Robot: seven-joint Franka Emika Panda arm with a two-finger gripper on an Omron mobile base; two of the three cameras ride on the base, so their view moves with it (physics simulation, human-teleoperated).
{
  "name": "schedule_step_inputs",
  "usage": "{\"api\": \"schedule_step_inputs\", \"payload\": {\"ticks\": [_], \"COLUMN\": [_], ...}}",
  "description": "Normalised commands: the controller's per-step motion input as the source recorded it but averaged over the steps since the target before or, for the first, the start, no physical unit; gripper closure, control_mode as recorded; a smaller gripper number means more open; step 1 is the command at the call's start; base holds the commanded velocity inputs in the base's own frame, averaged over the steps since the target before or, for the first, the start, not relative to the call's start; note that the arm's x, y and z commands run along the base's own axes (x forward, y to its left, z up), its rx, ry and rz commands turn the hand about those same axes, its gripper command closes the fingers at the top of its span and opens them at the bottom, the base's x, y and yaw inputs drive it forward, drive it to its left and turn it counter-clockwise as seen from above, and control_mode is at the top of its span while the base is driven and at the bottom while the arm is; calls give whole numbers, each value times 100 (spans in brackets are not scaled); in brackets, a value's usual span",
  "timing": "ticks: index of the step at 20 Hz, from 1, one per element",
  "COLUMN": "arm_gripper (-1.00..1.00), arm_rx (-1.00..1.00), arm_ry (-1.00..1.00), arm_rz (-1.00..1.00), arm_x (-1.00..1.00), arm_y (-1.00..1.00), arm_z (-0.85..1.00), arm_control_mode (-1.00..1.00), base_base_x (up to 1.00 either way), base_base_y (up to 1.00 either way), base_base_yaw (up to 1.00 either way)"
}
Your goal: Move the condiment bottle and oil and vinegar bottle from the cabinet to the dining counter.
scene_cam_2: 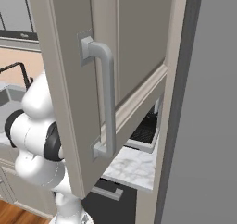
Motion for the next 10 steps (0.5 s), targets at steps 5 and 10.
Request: {"api": "schedule_step_inputs", "payload": {"ticks": [5, 10], "arm_gripper": [-100, -100], "arm_rx": [0, 0], "arm_ry": [0, 0], "arm_rz": [0, 0], "arm_x": [15, 11], "arm_y": [-10, -17], "arm_z": [-11, -3], "arm_control_mode": [-100, -100], "base_base_x": [0, 0], "base_base_y": [0, 0], "base_base_yaw": [0, 0]}}
